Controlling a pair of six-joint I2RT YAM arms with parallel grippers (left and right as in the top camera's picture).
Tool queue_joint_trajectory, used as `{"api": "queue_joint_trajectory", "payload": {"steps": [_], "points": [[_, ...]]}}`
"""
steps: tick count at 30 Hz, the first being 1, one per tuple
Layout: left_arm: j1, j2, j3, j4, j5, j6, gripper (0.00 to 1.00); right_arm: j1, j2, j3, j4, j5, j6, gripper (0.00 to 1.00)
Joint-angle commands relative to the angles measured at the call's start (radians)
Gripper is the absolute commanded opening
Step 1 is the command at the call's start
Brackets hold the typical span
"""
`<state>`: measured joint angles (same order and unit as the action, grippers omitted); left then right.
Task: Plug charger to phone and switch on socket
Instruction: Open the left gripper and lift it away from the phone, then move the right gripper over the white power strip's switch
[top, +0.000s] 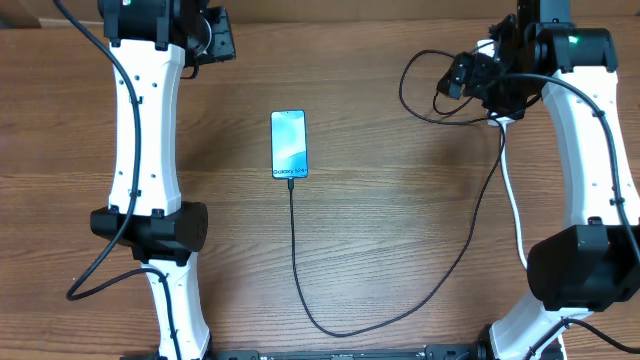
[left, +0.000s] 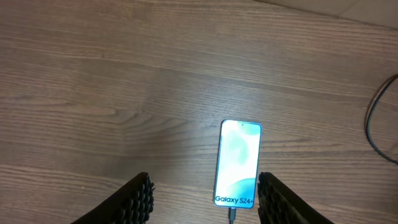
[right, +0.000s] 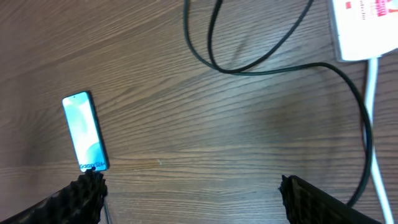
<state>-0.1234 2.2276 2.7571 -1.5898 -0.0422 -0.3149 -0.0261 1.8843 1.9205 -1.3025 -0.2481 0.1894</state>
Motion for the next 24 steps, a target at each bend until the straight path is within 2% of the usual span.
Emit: {"api": "queue_joint_trajectory", "payload": {"steps": [1,5,7,12,14,24], "points": [[0.013,-0.055,0.023,-0.008,-0.017,0.004,0.54,-0.003,-0.029,0.026,-0.005,0.04,-0.005,0.9],[0.031,-0.105,0.023,-0.029,-0.018,0.004,0.58,-0.003,-0.029,0.026,-0.01,0.082,-0.005,0.9],[0.042,-0.13,0.023,-0.037,-0.017,0.004,0.64,-0.003,-0.029,0.026,-0.009,0.1,-0.004,0.9],[0.071,-0.196,0.023,-0.076,-0.016,0.004,0.87,-0.01,-0.029,0.026,-0.008,0.175,0.011,0.91],[0.08,-0.219,0.023,-0.09,-0.016,0.004,1.0,-0.018,-0.029,0.026,-0.005,0.204,0.019,0.91],[0.086,-0.251,0.02,-0.1,-0.016,0.004,1.0,-0.099,-0.029,0.026,0.031,0.225,0.027,0.93]]}}
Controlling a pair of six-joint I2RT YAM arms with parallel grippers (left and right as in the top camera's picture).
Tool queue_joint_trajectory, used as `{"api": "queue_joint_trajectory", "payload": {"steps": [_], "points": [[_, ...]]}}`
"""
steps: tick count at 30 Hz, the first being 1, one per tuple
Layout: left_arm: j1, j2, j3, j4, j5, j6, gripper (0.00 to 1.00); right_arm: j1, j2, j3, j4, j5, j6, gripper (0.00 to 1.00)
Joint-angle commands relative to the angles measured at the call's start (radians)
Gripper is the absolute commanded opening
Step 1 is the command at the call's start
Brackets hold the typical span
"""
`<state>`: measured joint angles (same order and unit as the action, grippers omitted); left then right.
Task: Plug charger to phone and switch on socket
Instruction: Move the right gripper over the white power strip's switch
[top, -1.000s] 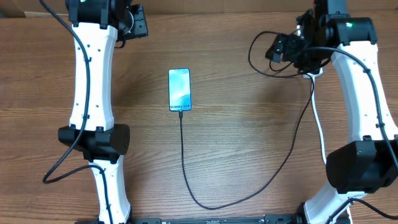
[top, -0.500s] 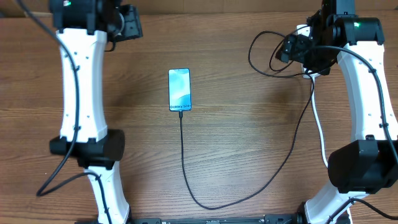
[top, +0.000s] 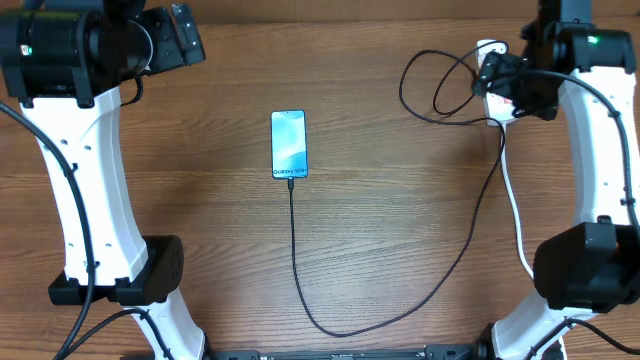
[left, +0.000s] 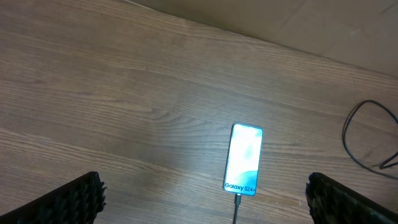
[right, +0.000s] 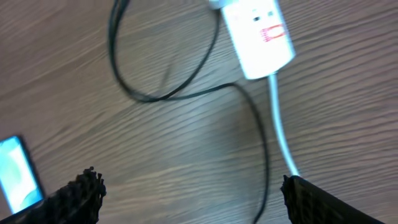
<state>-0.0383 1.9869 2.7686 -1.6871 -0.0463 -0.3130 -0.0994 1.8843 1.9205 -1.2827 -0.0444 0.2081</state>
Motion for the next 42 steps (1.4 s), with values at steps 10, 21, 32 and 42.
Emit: {"api": "queue_joint_trajectory", "payload": {"steps": [10,21,32,42], "points": [[0.0,-0.011,0.008,-0.002,-0.013,0.002,1.0,-0.084,-0.029,0.026,0.048,0.022,0.007,0.95],[-0.001,-0.011,0.008,-0.002,-0.013,0.002,1.0,-0.131,0.002,0.023,0.104,0.021,0.007,0.95],[-0.001,-0.011,0.008,-0.002,-0.013,0.002,1.0,-0.137,0.111,0.023,0.193,0.022,0.014,0.96],[-0.001,-0.011,0.008,-0.002,-0.013,0.002,1.0,-0.186,0.174,0.023,0.296,0.066,0.058,0.96]]}}
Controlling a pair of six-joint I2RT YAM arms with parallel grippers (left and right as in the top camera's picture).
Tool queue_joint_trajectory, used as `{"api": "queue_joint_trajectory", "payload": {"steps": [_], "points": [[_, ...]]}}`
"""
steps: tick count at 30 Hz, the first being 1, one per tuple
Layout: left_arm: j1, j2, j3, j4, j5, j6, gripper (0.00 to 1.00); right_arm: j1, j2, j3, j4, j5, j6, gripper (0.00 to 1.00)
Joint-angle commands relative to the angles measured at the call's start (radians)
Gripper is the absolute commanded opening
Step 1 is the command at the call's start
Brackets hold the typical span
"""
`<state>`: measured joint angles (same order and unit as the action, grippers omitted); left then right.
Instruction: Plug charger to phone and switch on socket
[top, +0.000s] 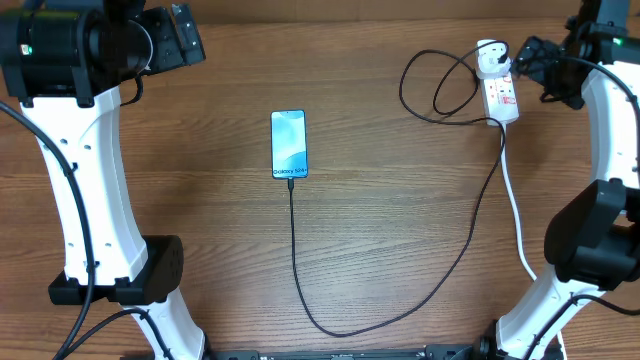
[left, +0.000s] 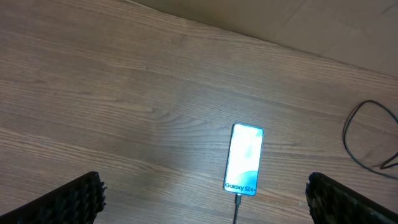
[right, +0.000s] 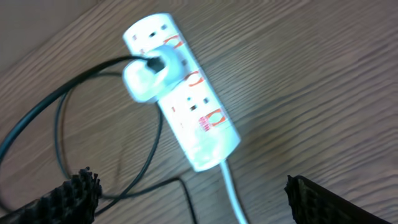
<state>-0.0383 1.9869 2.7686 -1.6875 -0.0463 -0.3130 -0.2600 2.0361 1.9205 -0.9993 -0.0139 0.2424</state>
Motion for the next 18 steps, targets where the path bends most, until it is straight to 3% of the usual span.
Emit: {"api": "queue_joint_trajectory", "payload": {"steps": [1,18], "points": [[-0.001,-0.011,0.008,-0.002,-0.013,0.002,1.0,-0.031,0.032,0.023,0.02,0.035,0.023,0.96],[-0.001,-0.011,0.008,-0.002,-0.013,0.002,1.0,-0.05,0.187,0.023,0.208,0.039,0.081,0.94]]}}
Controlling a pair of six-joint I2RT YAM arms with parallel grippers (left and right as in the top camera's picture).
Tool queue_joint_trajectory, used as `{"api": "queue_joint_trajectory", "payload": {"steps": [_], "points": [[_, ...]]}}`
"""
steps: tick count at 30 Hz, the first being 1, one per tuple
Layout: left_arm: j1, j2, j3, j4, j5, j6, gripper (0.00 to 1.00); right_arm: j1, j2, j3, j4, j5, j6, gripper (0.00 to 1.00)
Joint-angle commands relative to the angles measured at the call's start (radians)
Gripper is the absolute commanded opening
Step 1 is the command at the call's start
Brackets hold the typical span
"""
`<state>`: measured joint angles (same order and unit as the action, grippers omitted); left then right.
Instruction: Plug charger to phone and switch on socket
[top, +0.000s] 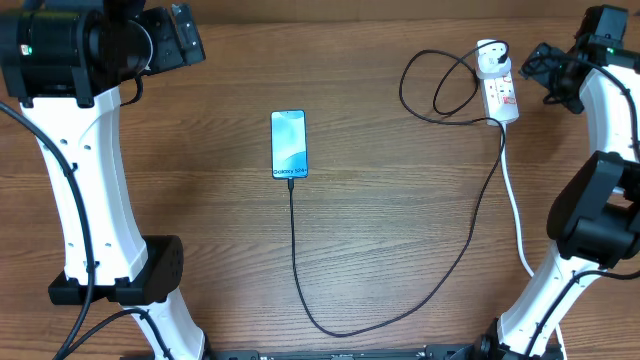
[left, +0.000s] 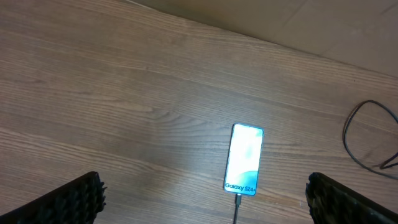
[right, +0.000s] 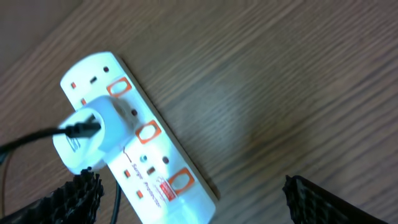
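A phone (top: 289, 143) with a lit screen lies face up mid-table, also seen in the left wrist view (left: 245, 159), with a black cable (top: 294, 250) plugged into its lower end. The cable loops round to a white charger plug (right: 87, 139) seated in a white power strip (top: 498, 87) at the far right; the strip (right: 146, 165) has red rocker switches. My right gripper (right: 193, 199) hovers open just right of the strip. My left gripper (left: 202, 199) hangs open high over the table's far left, away from the phone.
The strip's white lead (top: 515, 210) runs down the right side of the table. A black cable loop (top: 440, 85) lies left of the strip. The right arm's base (top: 600, 215) stands at the right edge, the left arm's base (top: 120, 275) at the left.
My right gripper has shifted a little further to the right and closer to the strip, which now fills more of its view. The left arm, phone and cable have not moved.
First my left gripper was part open near the phone and my right gripper stood left of the strip. Then the left arm had pulled back high to the far left, jaws wide. The right gripper has since moved past the strip to its right side.
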<state>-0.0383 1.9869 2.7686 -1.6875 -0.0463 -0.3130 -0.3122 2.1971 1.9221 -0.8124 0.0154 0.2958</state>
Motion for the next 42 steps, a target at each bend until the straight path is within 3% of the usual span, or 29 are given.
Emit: {"api": "queue_joint_trajectory", "payload": {"steps": [1,42], "points": [[-0.001,-0.011,0.008,-0.002,-0.013,0.002,1.0,0.003,0.037,0.021,0.027,0.01,0.035,0.94],[-0.001,-0.011,0.008,-0.002,-0.013,0.002,1.0,0.044,0.196,0.029,0.187,0.131,0.045,1.0]]}}
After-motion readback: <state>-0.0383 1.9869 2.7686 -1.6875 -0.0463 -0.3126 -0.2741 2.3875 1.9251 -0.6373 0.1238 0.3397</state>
